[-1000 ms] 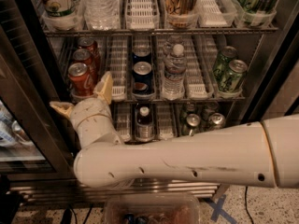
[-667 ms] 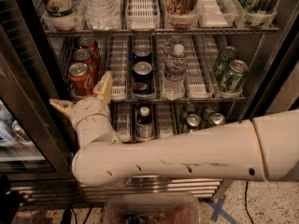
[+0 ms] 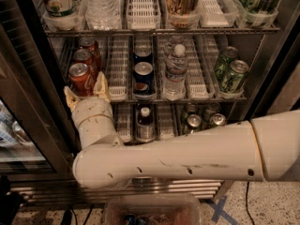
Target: Pick coke can from middle shelf of fridge
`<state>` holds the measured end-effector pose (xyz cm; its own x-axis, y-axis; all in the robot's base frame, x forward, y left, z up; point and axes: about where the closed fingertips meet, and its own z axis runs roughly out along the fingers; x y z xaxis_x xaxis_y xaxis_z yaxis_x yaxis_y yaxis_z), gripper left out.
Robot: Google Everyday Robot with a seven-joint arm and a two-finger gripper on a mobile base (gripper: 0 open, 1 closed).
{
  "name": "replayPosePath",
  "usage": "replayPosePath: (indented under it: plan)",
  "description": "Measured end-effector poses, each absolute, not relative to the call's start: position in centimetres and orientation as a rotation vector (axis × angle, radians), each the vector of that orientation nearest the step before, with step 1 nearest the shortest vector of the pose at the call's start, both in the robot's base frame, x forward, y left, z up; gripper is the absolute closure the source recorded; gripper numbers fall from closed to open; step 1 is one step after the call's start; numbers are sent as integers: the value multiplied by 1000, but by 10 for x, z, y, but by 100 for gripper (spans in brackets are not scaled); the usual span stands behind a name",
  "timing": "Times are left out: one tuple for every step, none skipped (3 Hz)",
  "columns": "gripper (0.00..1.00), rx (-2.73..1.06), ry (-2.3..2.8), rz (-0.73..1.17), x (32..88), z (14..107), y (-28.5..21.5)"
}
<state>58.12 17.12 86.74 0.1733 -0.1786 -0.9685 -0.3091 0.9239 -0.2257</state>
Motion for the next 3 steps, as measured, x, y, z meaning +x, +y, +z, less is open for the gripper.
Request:
replayPosePath:
  plan:
    - [28,-412,1408,103,580,866,173]
    - [33,-385,1423,106,578,862,178]
    - [33,-360,1433,108,577,859,183]
